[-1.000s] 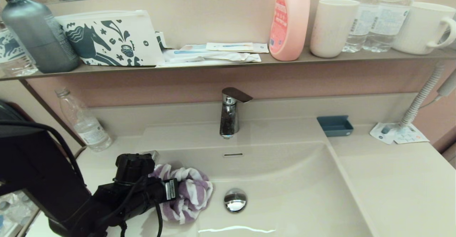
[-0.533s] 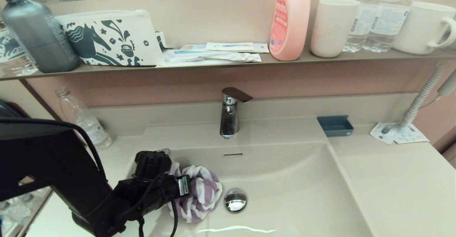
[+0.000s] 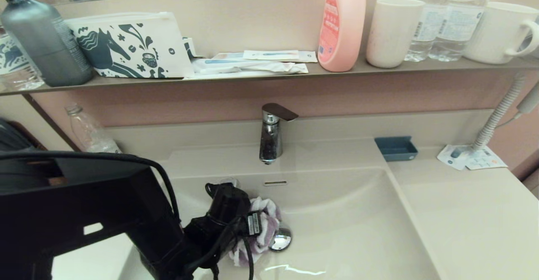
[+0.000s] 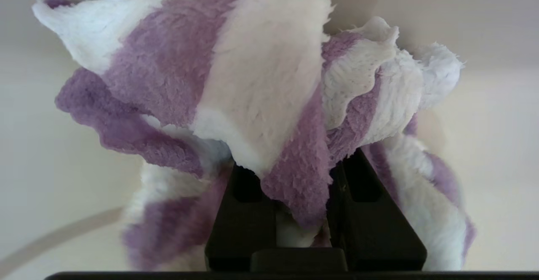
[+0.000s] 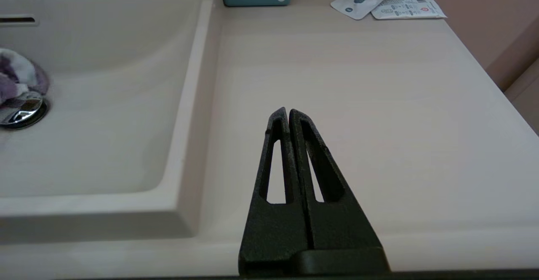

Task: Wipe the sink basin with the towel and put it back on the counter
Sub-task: Wipe the sink

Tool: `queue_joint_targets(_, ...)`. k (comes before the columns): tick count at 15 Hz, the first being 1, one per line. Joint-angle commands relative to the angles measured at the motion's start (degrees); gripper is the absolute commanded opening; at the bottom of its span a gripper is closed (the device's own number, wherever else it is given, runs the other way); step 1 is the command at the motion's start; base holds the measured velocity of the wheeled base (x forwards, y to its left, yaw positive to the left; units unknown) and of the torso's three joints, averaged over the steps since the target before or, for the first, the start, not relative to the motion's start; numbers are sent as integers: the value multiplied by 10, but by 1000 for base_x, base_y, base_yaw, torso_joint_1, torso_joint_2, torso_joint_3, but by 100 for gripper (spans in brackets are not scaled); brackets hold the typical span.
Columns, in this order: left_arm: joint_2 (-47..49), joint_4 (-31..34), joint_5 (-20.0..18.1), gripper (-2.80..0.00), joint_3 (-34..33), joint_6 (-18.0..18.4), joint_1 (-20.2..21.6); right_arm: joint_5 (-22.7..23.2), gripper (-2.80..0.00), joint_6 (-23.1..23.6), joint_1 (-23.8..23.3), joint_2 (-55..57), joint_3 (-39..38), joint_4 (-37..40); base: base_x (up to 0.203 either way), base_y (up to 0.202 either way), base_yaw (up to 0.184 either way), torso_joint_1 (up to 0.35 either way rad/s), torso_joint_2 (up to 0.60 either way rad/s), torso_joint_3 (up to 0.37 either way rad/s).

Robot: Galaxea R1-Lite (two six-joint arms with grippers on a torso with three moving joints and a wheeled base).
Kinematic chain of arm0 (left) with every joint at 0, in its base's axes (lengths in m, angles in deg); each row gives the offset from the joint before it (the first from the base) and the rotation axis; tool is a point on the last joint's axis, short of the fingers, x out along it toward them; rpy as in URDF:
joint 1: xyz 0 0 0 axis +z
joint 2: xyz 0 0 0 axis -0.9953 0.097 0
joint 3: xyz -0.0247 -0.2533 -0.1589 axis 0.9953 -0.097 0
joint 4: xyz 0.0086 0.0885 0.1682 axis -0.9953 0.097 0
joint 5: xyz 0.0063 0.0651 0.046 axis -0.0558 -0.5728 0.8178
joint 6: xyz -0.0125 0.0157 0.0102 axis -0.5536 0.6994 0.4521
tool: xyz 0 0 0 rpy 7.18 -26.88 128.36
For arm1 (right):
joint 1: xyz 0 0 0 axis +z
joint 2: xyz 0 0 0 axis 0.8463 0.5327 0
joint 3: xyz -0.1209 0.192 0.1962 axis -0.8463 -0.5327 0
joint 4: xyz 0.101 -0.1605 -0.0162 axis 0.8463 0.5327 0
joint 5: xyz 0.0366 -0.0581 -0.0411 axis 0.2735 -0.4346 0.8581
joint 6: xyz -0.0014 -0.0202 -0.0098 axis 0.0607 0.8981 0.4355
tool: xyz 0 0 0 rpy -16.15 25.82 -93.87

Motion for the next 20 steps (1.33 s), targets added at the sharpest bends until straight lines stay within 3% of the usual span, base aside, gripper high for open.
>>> queue_joint_targets(1,18,1,3,-280,21,-2,-21,0,-280,0,0,0,0,0,0,0,0,0,0,0)
queue_joint_targets(6,32,84,6,-280,110,-16,-57,0,-280,0,0,0,0,0,0,0,0,0,0,0)
queue_joint_targets(10,54,151,12,-280,187,-63,-111,0,-280,0,0,0,0,0,0,0,0,0,0,0)
queue_joint_targets(14,80,203,29,-280,284,-67,-140,0,-280,0,0,0,0,0,0,0,0,0,0,0)
queue_joint_targets(17,102,277,35,-280,367,-72,-163,0,-280,0,0,0,0,0,0,0,0,0,0,0)
queue_joint_targets(20,102,332,47,-280,396,-97,-204,0,-280,0,0,0,0,0,0,0,0,0,0,0)
